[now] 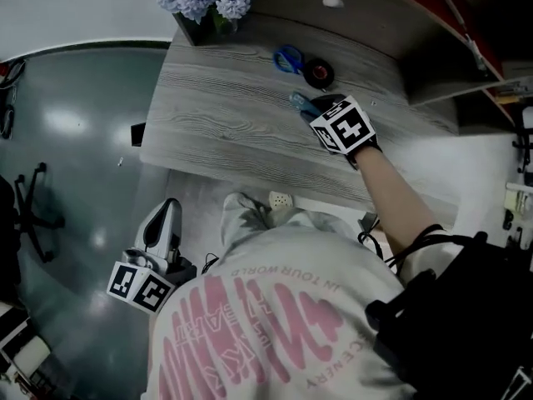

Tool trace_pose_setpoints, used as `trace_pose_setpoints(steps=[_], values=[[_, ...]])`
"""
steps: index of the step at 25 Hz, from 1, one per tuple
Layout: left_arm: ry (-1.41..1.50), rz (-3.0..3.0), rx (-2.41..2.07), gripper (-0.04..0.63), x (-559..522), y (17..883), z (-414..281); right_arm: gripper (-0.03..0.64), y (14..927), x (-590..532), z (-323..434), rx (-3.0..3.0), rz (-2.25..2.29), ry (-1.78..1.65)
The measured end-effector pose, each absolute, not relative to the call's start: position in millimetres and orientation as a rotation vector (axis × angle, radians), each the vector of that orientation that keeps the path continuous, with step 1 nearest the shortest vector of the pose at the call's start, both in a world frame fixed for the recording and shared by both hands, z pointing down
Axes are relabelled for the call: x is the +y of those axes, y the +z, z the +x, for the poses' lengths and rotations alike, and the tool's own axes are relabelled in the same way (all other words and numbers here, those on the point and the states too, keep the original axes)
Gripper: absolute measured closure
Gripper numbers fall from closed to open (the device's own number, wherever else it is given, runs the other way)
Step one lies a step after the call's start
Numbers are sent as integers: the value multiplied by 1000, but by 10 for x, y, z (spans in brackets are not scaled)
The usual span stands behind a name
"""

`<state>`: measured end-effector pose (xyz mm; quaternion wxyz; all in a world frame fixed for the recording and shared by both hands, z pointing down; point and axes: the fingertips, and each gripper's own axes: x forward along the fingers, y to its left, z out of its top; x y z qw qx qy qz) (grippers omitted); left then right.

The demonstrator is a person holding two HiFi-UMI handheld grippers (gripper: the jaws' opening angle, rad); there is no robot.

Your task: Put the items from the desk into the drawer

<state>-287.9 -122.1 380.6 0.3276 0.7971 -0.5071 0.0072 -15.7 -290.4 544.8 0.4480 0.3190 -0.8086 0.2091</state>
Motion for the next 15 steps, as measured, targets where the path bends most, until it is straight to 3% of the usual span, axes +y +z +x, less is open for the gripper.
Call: trace_pose_setpoints(steps=[15], values=[[61,2183,-1176,577,-1489,3701,-3356,472,5486,-2895,-72,-1847,974,679]])
